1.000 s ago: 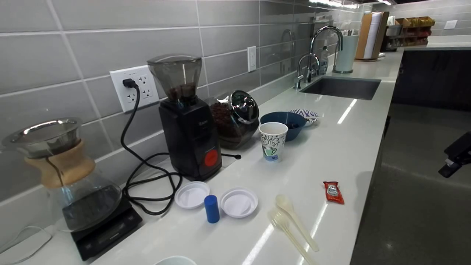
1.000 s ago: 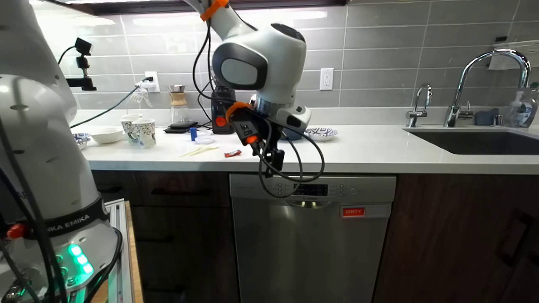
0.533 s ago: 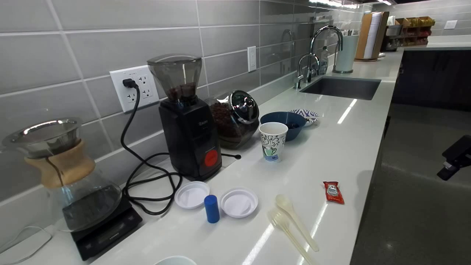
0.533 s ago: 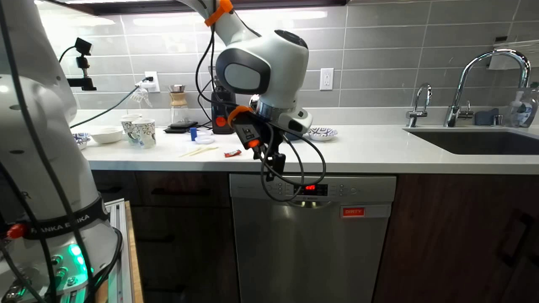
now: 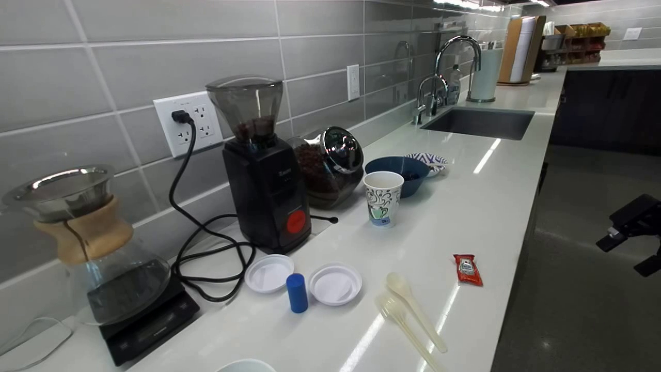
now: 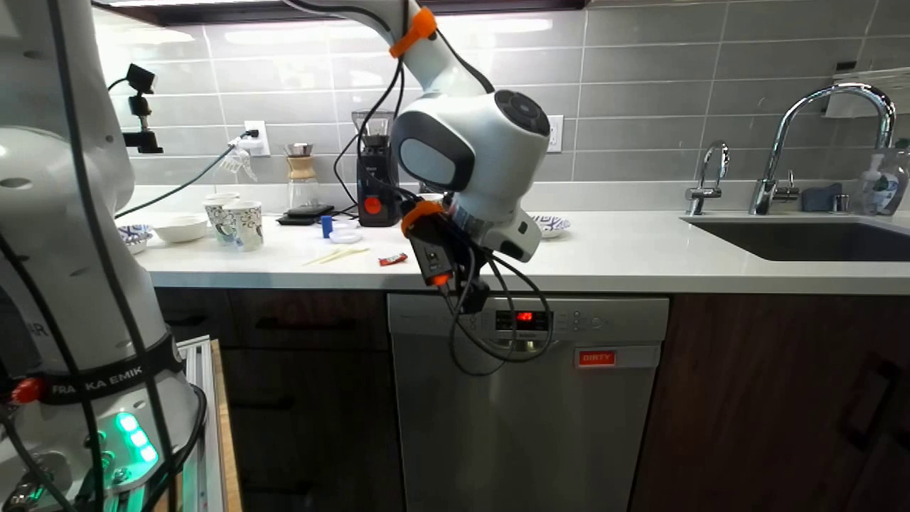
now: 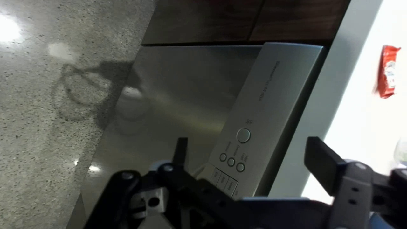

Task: Press the power button on the dish washing machine

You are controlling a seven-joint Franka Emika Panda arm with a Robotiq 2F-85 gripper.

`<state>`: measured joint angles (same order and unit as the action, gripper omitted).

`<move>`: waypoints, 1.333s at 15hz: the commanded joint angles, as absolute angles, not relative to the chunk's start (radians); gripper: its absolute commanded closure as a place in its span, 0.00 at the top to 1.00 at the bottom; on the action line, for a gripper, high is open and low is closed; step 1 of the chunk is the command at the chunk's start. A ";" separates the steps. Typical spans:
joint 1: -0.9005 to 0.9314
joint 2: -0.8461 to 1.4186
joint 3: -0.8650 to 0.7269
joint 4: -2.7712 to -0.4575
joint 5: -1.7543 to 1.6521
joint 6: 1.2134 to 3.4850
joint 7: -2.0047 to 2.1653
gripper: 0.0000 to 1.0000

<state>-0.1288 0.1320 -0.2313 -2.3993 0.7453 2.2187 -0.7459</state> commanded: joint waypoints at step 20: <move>-0.320 0.720 -0.070 -1.918 1.043 1.989 -0.882 0.00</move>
